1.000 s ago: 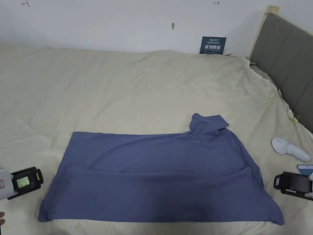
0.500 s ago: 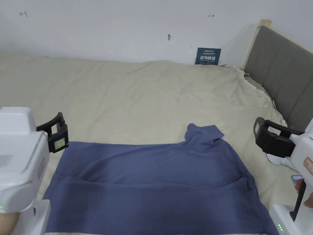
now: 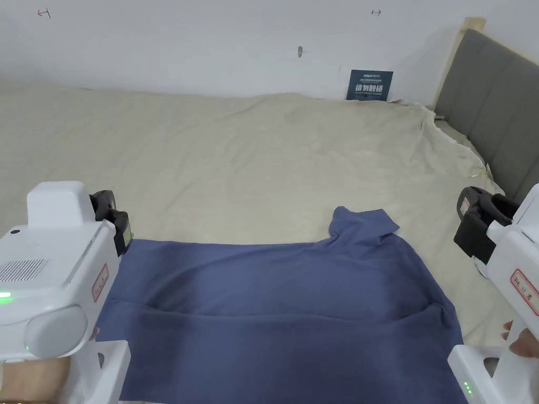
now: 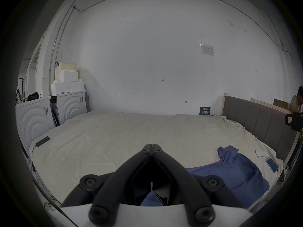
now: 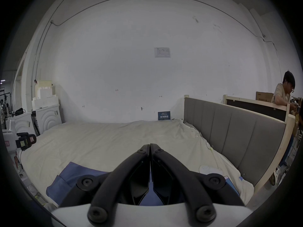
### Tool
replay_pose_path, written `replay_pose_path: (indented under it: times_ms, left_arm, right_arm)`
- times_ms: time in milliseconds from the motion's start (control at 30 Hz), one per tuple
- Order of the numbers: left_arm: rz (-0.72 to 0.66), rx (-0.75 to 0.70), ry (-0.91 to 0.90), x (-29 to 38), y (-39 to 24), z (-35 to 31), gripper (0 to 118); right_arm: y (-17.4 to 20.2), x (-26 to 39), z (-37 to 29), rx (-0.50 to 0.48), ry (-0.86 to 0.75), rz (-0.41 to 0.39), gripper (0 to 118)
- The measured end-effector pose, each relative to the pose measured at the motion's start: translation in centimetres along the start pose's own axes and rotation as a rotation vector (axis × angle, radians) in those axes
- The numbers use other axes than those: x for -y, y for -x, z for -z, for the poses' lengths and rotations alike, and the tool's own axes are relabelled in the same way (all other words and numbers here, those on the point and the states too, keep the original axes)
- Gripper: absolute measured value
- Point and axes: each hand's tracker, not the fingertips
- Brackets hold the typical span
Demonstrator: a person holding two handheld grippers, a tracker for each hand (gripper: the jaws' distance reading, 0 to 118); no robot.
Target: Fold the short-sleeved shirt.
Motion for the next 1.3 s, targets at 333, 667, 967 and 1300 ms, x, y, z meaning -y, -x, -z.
replay_pose_path:
  times_ms: [333, 667, 967, 1300]
  left_arm:
    - [0.009, -0.004, 0.154, -1.2, 1.1, 11.2, 33]
    - [-0.177, 0.022, 0.736, 2.7, 4.6, 27.5, 117]
    - [-0.075, -0.164, 0.925, 8.2, 5.2, 33.2, 96]
    - [-0.013, -0.118, 0.926, 9.6, 3.5, 32.5, 0]
  right_arm:
    - [0.7, -0.3, 5.2, 0.002, 0.047, -0.010, 0]
    - [0.5, 0.5, 11.0, 0.002, 0.102, -0.017, 0]
    - [0.0, 3.0, 13.4, 0.006, 0.184, -0.087, 0]
    - [-0.4, 3.3, 13.0, 0.023, 0.219, -0.081, 0]
